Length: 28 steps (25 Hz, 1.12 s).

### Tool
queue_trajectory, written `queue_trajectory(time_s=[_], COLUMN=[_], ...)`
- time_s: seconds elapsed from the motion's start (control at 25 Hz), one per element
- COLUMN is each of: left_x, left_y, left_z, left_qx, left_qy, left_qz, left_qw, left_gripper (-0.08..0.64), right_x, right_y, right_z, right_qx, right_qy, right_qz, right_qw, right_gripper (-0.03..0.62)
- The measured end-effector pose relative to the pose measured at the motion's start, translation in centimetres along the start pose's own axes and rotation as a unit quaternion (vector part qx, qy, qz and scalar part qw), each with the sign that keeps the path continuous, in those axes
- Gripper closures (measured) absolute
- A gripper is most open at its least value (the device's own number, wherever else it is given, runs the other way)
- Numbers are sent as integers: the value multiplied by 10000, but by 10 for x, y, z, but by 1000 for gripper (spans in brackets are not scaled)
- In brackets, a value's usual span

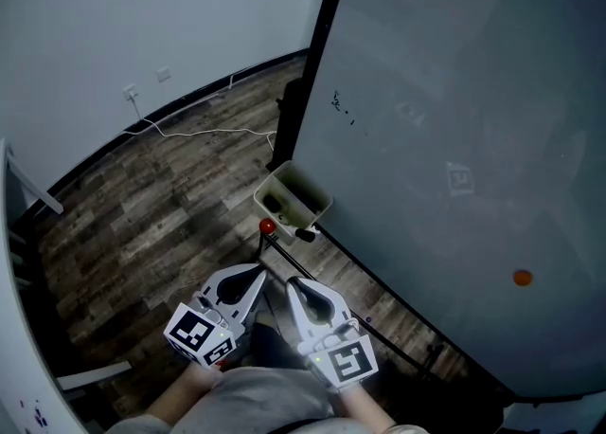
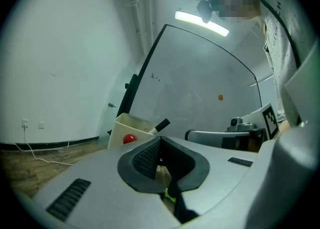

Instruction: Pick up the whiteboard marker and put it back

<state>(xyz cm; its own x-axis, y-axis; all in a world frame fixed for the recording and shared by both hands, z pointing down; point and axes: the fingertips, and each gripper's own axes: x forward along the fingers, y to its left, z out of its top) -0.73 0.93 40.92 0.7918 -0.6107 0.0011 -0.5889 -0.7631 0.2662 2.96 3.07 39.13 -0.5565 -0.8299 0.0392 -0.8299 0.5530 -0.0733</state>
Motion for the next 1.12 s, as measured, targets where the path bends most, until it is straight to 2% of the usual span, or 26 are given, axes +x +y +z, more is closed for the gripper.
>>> queue_trajectory(time_s=[0.36, 0.76, 0.8, 0.84, 0.88, 1.12], left_x=[26, 41, 42, 43, 44, 50], left_y=[21, 42, 44, 47, 49, 59], left_z=[-6, -9, -9, -8, -8, -5], left_qx=[-129, -118, -116, -113, -110, -55], left_qy=[28, 88, 96, 103, 110, 140], left_qz=[-22, 47, 66, 88, 110, 224], left_qw=[9999, 9999, 9999, 9998, 9998, 9996], left_gripper=[545, 545, 545, 545, 545, 545], right_x=[17, 23, 24, 26, 27, 39], right_y=[-31, -61, -62, -64, -66, -75], right_z=[-2, -1, -1, -1, 0, 7], right_qx=[-153, -53, -61, -73, -90, -174], right_qy=[113, 144, 165, 181, 182, 79], right_qz=[-44, -54, -6, 44, 82, 320], right_qw=[9998, 9999, 9998, 9998, 9998, 9993], right_gripper=[571, 567, 545, 493, 482, 478])
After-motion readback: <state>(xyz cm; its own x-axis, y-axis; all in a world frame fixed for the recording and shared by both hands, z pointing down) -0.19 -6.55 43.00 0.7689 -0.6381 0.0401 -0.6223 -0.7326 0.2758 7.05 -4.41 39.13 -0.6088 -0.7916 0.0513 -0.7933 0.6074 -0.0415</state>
